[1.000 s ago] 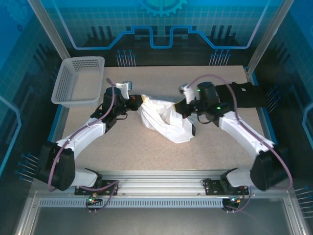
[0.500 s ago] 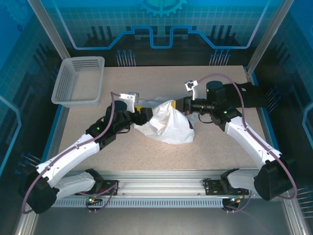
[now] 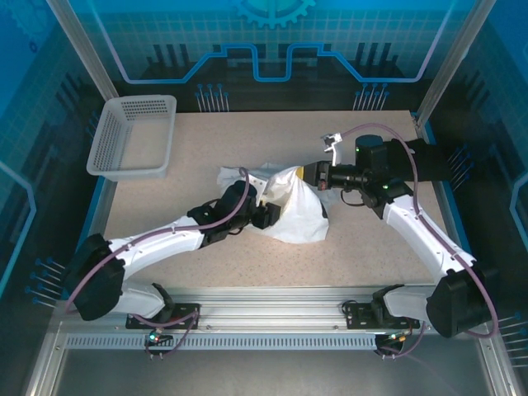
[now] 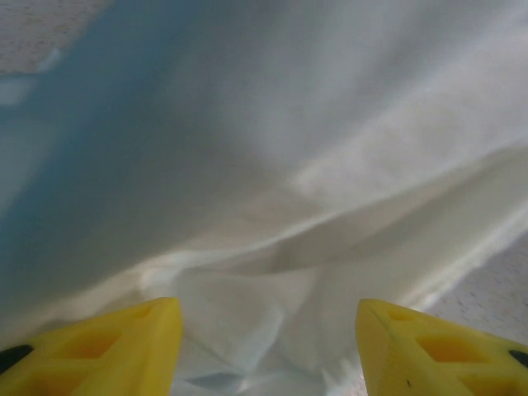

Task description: Fold the inside-out t-shirt

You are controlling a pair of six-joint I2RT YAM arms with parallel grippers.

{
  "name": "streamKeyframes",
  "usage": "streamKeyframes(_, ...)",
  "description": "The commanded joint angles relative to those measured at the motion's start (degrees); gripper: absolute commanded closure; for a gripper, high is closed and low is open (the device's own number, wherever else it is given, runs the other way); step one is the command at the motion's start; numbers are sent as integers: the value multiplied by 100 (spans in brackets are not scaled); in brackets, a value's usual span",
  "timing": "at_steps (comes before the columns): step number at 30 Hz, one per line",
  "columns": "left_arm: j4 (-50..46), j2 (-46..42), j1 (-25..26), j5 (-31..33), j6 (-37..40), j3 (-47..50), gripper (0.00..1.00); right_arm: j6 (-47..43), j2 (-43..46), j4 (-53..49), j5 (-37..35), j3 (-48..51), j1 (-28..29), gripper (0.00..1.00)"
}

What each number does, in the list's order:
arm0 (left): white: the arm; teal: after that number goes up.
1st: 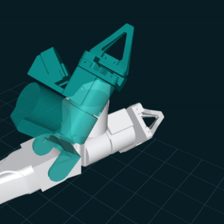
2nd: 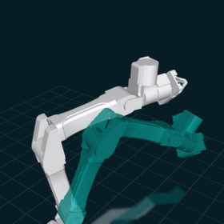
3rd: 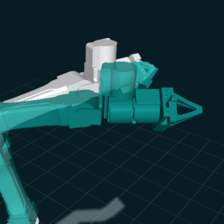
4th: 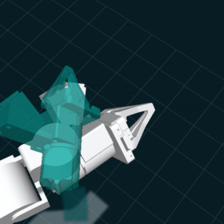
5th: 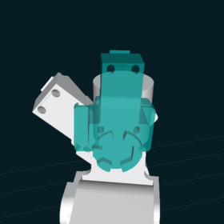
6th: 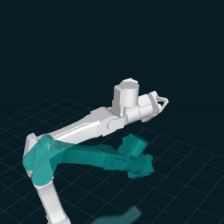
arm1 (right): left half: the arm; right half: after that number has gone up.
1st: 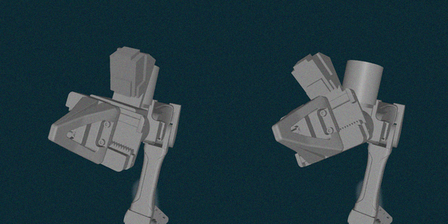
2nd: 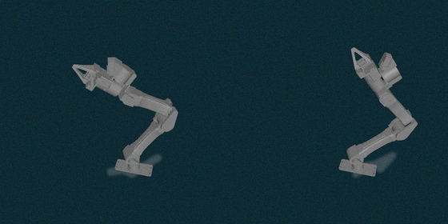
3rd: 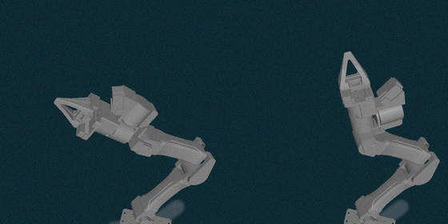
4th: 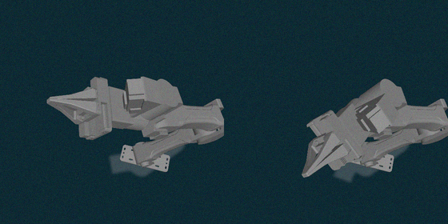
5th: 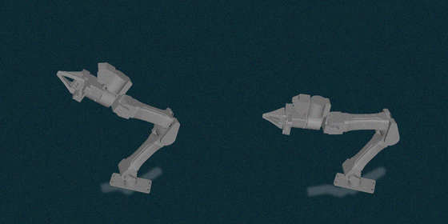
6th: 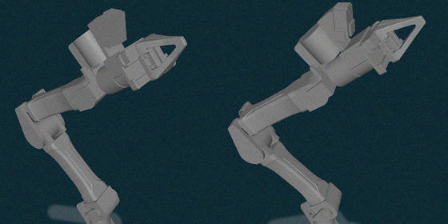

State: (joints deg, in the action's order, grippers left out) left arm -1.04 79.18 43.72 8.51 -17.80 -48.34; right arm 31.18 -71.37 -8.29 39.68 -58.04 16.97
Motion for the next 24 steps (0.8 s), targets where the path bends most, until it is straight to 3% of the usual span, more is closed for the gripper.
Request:
streamKeyframes(1,83,94,-66,405,100,-192,40,-522,203,-630,163,-353,-153,100)
streamKeyframes(6,360,-400,-73,44,661,0,37,-1865,152,-2077,-209,-861,-167,100)
streamKeyframes(13,283,-673,-320,-390,1436,-168,31,-2690,183,-2713,-205,-927,-174,100)
streamKeyframes(17,-8,-52,-396,-1152,1712,-567,31,-2656,346,-2758,-228,-607,-171,100)
streamKeyframes(20,-373,298,-357,-2059,1618,-694,45,-2269,569,-2849,-296,-53,-146,100)
streamKeyframes(24,-195,-264,-299,-2739,1320,35,46,-1407,1055,-2838,-590,1314,194,100)
